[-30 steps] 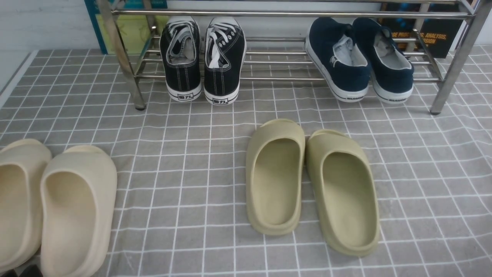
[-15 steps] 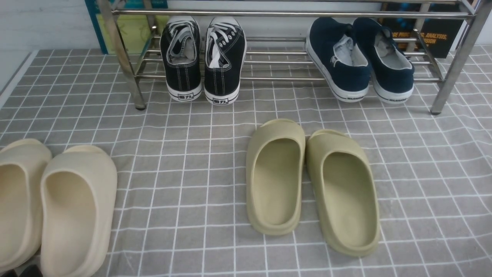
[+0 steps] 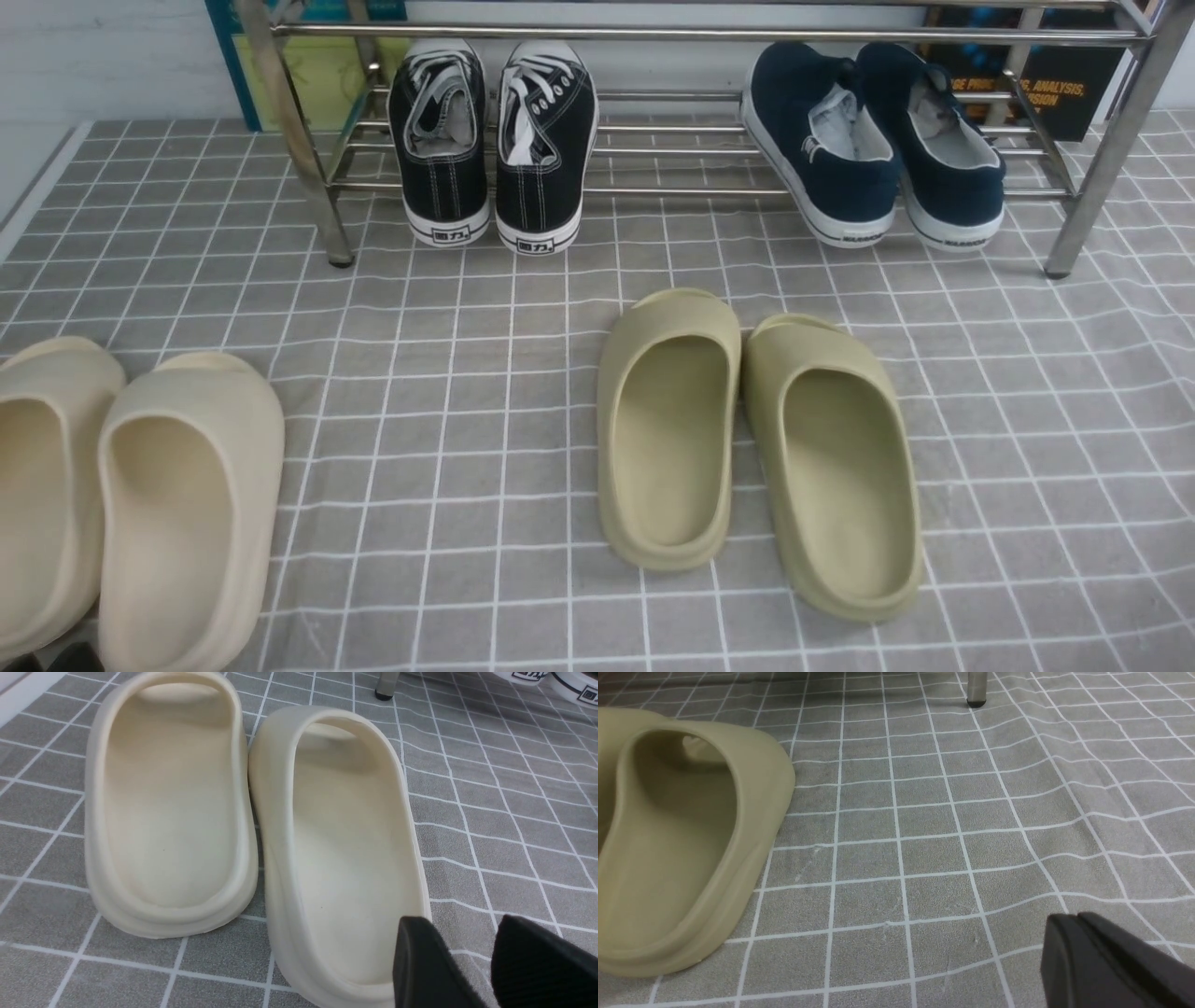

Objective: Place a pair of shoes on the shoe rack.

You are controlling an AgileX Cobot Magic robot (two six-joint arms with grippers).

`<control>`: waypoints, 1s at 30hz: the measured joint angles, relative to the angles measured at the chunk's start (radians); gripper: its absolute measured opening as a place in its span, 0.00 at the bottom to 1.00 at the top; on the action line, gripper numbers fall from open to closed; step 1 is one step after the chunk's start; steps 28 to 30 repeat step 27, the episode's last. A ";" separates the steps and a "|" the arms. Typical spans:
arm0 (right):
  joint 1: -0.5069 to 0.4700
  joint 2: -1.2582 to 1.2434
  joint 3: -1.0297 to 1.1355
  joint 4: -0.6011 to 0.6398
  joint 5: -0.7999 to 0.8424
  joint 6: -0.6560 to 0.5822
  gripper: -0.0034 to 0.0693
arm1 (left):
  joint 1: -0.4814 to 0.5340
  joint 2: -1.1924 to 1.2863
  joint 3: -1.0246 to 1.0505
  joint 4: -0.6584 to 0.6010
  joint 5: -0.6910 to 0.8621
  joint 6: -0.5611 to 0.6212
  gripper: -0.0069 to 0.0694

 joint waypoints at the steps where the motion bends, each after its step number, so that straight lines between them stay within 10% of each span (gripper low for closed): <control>1: 0.000 0.000 0.000 0.000 0.000 0.000 0.08 | 0.000 0.000 0.000 0.000 0.000 0.000 0.40; 30: 0.000 0.000 0.000 0.000 0.000 0.000 0.11 | 0.000 0.000 0.000 0.000 0.000 0.000 0.40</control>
